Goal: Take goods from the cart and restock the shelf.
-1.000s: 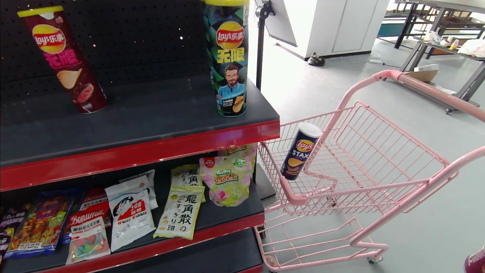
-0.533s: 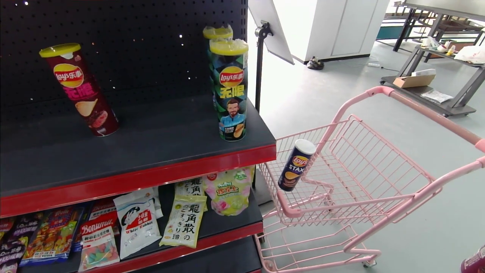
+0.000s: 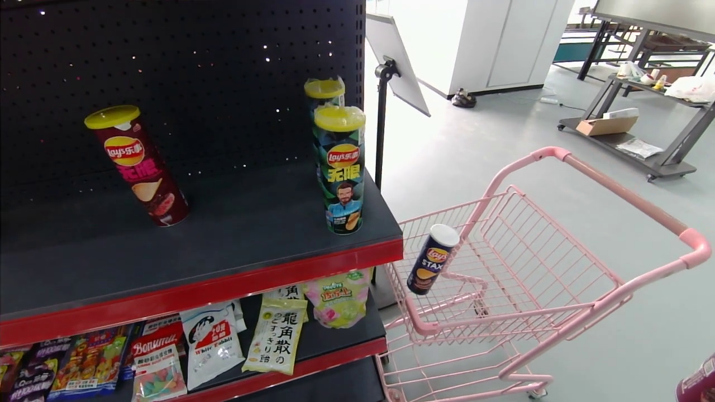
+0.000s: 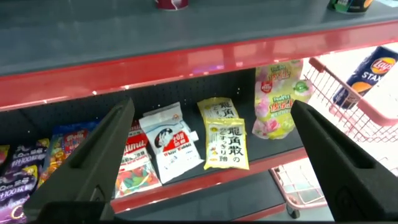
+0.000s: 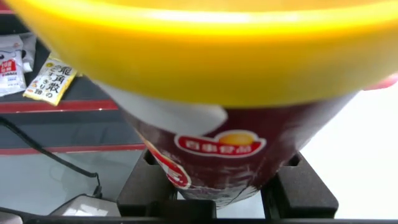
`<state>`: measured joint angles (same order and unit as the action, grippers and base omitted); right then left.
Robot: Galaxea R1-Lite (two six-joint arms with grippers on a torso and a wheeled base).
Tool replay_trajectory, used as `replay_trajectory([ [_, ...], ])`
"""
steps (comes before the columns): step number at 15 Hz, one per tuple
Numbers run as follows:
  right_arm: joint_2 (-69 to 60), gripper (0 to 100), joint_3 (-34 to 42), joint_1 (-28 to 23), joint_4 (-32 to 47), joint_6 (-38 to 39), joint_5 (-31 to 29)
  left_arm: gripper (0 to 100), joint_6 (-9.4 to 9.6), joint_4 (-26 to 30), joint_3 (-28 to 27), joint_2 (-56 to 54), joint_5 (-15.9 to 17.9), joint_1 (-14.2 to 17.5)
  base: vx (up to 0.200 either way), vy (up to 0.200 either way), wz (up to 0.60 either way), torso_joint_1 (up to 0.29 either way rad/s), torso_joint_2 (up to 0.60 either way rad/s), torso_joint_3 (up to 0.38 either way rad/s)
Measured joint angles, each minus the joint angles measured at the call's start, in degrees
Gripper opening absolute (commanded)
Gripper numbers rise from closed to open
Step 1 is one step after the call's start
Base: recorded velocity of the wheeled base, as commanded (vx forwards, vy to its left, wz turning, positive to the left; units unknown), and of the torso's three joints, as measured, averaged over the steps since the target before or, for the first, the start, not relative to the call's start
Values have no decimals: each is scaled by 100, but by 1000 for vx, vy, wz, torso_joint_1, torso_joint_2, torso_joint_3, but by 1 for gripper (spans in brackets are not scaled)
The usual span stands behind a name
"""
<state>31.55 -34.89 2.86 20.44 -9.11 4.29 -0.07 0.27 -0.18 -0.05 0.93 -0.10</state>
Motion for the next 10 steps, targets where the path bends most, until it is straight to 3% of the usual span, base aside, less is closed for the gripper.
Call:
replay_trajectory([
  [7,135,0,41,-17,-244,-2,-17,100,0,-2,0,0,-2,-1,0,0,600,20,-27,-20],
  [10,89,0,143,-22,-252,-6,-17,100,0,-5,0,0,2,2,0,0,0,0,0,0],
])
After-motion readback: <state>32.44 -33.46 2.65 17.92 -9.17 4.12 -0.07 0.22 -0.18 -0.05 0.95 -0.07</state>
